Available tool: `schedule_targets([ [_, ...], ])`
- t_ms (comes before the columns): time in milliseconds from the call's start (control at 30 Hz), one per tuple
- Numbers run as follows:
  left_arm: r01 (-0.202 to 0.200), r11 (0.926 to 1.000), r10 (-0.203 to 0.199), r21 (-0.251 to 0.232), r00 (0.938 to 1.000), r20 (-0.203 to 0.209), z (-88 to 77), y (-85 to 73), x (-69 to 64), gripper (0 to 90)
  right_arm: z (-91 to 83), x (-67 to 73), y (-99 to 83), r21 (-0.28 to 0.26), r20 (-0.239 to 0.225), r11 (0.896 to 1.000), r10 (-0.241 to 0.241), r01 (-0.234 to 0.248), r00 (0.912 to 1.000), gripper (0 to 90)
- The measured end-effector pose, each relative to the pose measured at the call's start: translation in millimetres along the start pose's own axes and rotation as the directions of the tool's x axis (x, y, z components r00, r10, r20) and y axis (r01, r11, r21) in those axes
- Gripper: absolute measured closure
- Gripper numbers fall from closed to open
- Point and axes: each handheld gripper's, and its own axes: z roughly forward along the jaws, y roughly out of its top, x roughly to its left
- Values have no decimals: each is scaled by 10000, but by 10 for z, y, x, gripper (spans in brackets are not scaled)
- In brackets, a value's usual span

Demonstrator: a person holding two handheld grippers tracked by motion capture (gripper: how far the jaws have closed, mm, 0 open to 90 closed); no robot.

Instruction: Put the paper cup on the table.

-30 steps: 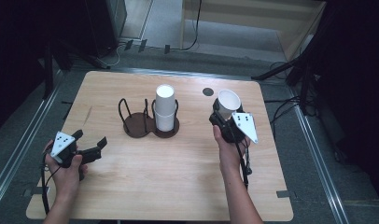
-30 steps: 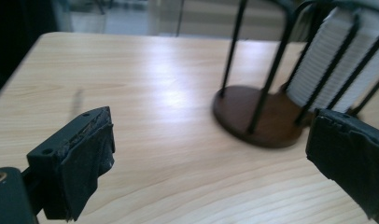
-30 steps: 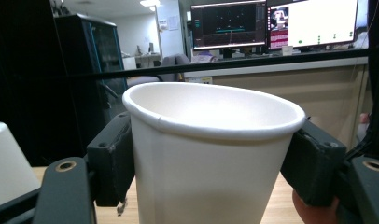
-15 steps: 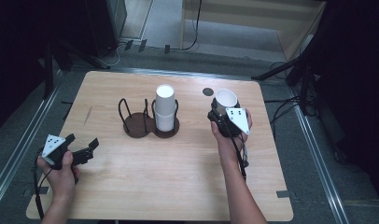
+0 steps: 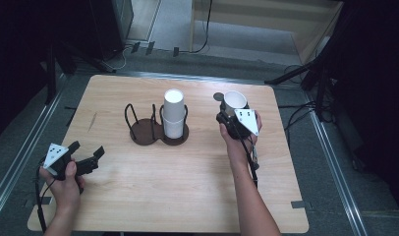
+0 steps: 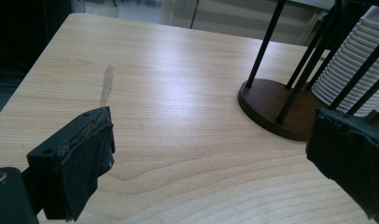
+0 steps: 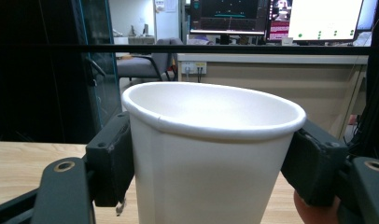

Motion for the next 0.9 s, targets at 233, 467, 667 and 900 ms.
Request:
schedule_targets([
  [233, -51, 10000, 51, -5, 10000, -53, 3, 0, -12, 17, 136, -75, -99, 376, 238, 9992, 88, -96, 9997, 274],
  [467, -34, 10000, 34, -25, 10000, -9, 3, -1, -9, 17, 257, -140, -221, 434, 661, 9987, -309, 280, 9973, 276],
  [667, 44, 10000, -44, -73, 10000, -12, 2, -1, -1, 17, 440, -181, -323, 592, 862, 9980, -293, 242, 9958, 275],
  [900, -32, 9998, 31, -184, 10000, -43, -8, -7, -11, 17, 538, -224, -415, 826, 478, 9963, 214, -253, 9986, 273],
])
